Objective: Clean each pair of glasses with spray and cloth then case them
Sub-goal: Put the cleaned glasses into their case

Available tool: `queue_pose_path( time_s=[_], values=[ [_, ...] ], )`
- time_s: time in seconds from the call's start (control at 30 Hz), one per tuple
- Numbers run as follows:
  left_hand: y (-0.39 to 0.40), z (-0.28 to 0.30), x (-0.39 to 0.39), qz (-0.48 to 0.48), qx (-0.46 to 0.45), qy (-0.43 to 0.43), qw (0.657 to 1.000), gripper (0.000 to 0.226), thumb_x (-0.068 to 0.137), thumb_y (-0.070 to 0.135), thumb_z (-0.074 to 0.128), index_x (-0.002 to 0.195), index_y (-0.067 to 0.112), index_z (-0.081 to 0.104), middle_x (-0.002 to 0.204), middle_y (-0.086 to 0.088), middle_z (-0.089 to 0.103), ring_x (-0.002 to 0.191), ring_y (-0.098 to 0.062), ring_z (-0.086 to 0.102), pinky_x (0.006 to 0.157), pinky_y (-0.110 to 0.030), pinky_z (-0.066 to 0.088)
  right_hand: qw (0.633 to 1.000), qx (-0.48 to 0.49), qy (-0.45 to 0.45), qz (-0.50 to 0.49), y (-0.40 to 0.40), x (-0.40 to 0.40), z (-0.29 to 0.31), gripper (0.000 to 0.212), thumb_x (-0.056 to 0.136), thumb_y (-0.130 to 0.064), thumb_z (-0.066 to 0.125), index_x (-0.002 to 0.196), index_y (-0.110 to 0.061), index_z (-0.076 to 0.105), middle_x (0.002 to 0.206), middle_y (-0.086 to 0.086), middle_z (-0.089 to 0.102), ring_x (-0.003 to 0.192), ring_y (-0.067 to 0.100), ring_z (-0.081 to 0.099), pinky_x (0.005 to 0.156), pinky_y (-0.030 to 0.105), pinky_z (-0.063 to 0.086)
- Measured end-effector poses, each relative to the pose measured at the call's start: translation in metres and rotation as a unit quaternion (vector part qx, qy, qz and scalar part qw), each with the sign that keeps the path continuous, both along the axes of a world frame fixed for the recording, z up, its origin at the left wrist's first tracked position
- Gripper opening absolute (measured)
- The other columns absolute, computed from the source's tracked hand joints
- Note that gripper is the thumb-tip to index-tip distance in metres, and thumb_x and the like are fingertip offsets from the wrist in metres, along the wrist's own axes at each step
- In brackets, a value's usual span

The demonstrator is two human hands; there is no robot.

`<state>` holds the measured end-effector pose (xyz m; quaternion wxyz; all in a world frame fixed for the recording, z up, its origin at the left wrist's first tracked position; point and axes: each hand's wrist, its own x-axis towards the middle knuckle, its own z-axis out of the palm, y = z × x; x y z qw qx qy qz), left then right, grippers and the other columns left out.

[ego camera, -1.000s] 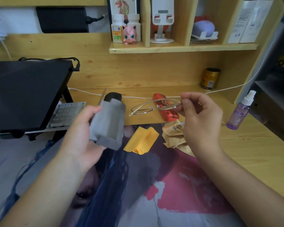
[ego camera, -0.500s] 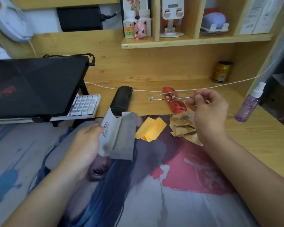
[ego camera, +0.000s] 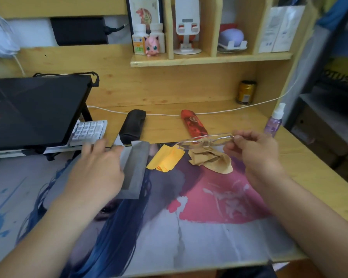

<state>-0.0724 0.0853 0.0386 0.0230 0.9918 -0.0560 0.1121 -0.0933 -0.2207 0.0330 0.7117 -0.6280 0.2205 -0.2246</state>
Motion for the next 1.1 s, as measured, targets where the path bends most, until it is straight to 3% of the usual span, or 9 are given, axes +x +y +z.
queue_pose_path(
  time_s=[0.1,0.3,0.43,0.57,0.67,0.77,0.87,0.97,1.1],
  values=[
    [-0.02,0.007,0.015,-0.074,0.009,-0.082,0.994,0.029,0.092,0.015,0.059,0.116,0.02,0.072,0.126,-0.007,0.056,0.115,-0.034,0.04,0.093,-0.047,0.04,0.994,0.019,0.064,0.087,-0.002,-0.015,0.0,0.014,0.097,0.008,0.054,0.093,0.003,0.065,0.074,0.015,0.061,0.059,0.015,0.063,0.061,0.029,0.062],
    [-0.083,0.025,0.052,-0.112,0.088,0.153,0.978,0.05,0.096,0.063,0.048,0.073,0.02,0.059,0.085,0.0,0.056,0.106,-0.029,0.043,0.096,-0.047,0.035,0.965,0.034,0.182,0.188,0.001,-0.033,0.012,0.007,0.091,0.008,0.061,0.094,0.01,0.067,0.069,0.017,0.063,0.055,0.018,0.06,0.058,0.032,0.061],
    [-0.088,0.013,0.056,-0.119,0.113,0.147,0.975,0.034,0.097,0.045,0.051,0.074,0.019,0.053,0.082,0.0,0.054,0.106,-0.028,0.043,0.09,-0.046,0.03,0.94,-0.019,0.253,0.227,0.003,-0.036,0.011,0.008,0.089,0.003,0.065,0.093,0.009,0.067,0.067,0.017,0.064,0.054,0.019,0.063,0.059,0.033,0.06],
    [-0.074,0.018,0.058,-0.117,-0.049,0.161,0.979,0.035,0.103,0.036,0.048,0.073,0.018,0.049,0.075,0.001,0.055,0.085,-0.025,0.051,0.086,-0.04,0.034,0.904,-0.136,0.309,0.263,0.004,-0.034,0.013,0.012,0.093,-0.002,0.062,0.092,0.009,0.067,0.068,0.017,0.067,0.05,0.021,0.066,0.053,0.032,0.059],
    [-0.057,0.027,0.051,-0.125,-0.239,0.162,0.949,0.041,0.106,0.031,0.047,0.07,0.01,0.046,0.062,0.0,0.041,0.06,-0.02,0.037,0.063,-0.032,0.029,0.837,-0.35,0.331,0.26,0.001,-0.029,0.024,0.021,0.096,-0.009,0.054,0.086,0.001,0.07,0.067,0.011,0.073,0.053,0.024,0.07,0.054,0.035,0.06],
    [-0.042,0.029,0.041,-0.132,-0.368,0.164,0.906,0.043,0.107,0.033,0.048,0.09,-0.006,0.055,0.078,-0.006,0.045,0.073,-0.017,0.04,0.07,-0.031,0.029,0.819,-0.492,0.226,0.193,0.013,-0.019,0.04,0.03,0.097,-0.022,0.055,0.073,-0.011,0.068,0.06,0.002,0.071,0.049,0.018,0.067,0.05,0.031,0.053],
    [-0.034,0.026,0.029,-0.153,-0.439,0.16,0.871,0.039,0.102,0.038,0.058,0.094,0.001,0.068,0.083,-0.016,0.058,0.08,-0.018,0.048,0.077,-0.034,0.035,0.919,-0.262,0.105,0.275,0.058,-0.008,0.052,0.033,0.102,-0.031,0.056,0.086,-0.004,0.066,0.069,0.007,0.066,0.053,0.018,0.063,0.046,0.027,0.051],
    [-0.028,0.029,0.023,-0.17,-0.513,0.142,0.829,0.032,0.1,0.036,0.062,0.089,0.008,0.073,0.089,-0.023,0.071,0.077,-0.023,0.063,0.078,-0.045,0.055,0.915,-0.133,0.06,0.375,0.099,0.012,0.048,0.03,0.101,-0.034,0.057,0.105,-0.005,0.065,0.091,0.013,0.07,0.079,0.022,0.071,0.073,0.036,0.063],
    [-0.011,0.036,0.02,-0.154,-0.592,0.157,0.775,0.026,0.106,0.019,0.052,0.101,0.003,0.073,0.097,-0.015,0.078,0.097,-0.035,0.073,0.086,-0.041,0.062,0.911,-0.02,0.032,0.411,0.117,0.026,0.046,0.03,0.098,-0.032,0.063,0.111,-0.005,0.064,0.102,0.014,0.073,0.088,0.026,0.071,0.082,0.037,0.061]
  ],
)
